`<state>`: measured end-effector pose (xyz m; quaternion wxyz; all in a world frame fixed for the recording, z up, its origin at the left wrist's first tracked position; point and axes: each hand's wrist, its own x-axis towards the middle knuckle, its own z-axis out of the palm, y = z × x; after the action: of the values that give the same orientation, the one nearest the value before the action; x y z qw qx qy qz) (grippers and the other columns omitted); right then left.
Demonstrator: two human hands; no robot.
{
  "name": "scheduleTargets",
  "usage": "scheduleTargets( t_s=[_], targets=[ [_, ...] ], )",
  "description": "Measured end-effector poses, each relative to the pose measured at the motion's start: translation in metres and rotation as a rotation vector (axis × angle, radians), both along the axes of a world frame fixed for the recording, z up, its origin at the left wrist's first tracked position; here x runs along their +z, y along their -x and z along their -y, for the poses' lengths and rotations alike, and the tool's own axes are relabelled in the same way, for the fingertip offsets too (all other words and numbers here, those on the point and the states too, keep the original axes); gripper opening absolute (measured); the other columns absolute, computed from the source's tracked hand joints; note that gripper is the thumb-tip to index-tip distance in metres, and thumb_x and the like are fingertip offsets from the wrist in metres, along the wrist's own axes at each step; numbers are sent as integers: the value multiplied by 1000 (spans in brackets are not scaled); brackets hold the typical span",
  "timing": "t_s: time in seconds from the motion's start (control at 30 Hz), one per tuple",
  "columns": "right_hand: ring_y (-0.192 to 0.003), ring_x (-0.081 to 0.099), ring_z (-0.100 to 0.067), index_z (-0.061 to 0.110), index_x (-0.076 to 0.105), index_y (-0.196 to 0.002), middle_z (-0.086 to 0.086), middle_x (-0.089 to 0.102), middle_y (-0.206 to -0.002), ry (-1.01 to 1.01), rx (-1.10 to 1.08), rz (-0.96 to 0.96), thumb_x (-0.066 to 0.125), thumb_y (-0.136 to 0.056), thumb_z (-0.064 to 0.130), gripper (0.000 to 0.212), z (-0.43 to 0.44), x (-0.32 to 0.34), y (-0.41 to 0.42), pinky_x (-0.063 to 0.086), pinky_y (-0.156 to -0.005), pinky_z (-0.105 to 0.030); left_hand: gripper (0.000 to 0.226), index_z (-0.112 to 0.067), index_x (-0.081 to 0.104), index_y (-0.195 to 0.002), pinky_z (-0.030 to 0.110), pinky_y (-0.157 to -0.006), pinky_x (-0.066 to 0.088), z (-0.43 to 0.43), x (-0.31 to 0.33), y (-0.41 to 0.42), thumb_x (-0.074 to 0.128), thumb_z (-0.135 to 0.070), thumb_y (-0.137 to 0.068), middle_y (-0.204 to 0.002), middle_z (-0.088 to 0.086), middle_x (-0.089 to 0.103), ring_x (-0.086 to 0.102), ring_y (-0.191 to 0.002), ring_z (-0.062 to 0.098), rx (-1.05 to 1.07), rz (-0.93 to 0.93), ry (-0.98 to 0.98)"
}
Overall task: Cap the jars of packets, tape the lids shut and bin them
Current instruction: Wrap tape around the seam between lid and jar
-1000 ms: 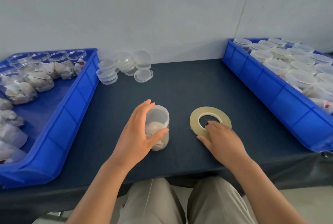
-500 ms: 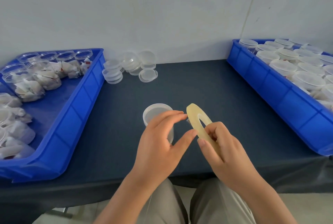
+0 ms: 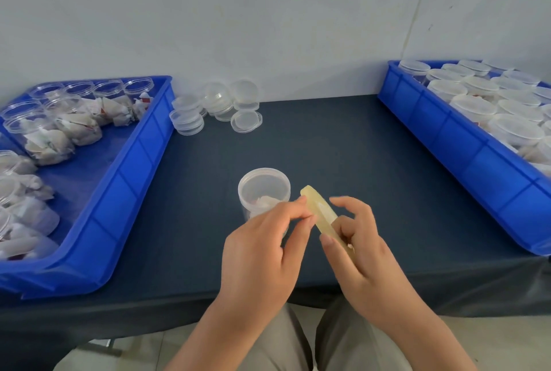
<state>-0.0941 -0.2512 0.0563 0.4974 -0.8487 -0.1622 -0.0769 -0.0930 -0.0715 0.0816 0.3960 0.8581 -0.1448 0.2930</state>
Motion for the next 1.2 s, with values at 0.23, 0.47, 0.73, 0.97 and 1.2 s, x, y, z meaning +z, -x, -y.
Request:
scheduleTargets(
  t_s=[0.23, 0.47, 0.73, 0.97, 1.2],
  targets=[
    [-74, 66, -21, 48, 46, -135, -3, 64, -93, -55, 246, -207, 41, -105, 63, 34, 0, 8, -3, 55, -71, -34, 22, -24, 71, -108, 10, -50, 28, -6, 5, 4, 52, -35, -107, -63, -36, 39, 43, -52, -9, -17, 5, -170],
    [-97, 59, -1, 59, 49, -122, 29, 59, -105, 244, 51, -32, 30, -98, 83, 39, 0, 15, -13, 44, -74, -13, 13, -20, 72, -97, 21, -67, 52, -21, -7, -1, 62, -24, -106, -98, -17, 73, 66, -81, 4, 13, 247, -114],
    [-89, 58, -18, 44, 61, -102, 8, 58, -92, 179, 61, 9, 40, -106, 62, 28, 4, 19, -24, 50, -77, -28, 22, -26, 72, -113, 22, -84, 55, -31, -29, -14, 67, -44, -102, -114, -22, 68, 68, -106, 12, 100, 95, 151],
    [-91, 59, -8, 42, 61, -96, 19, 62, -95, 226, 36, -17, 45, -108, 48, 20, 1, 24, -33, 42, -75, -10, 117, -41, 22, -161, 0, -105, 31, -33, -61, -49, 93, -58, -69, -149, -48, 35, 34, -141, -18, 25, -417, 427],
    [-75, 58, -1, 41, 59, -92, 23, 60, -82, 241, -17, -90, 44, -103, 58, 25, 2, 24, -41, 43, -64, -11, 65, -52, 54, -127, 7, -84, 50, -39, -51, -68, 82, -65, -70, -125, -31, 66, 66, -115, -5, -39, -426, 491]
  ],
)
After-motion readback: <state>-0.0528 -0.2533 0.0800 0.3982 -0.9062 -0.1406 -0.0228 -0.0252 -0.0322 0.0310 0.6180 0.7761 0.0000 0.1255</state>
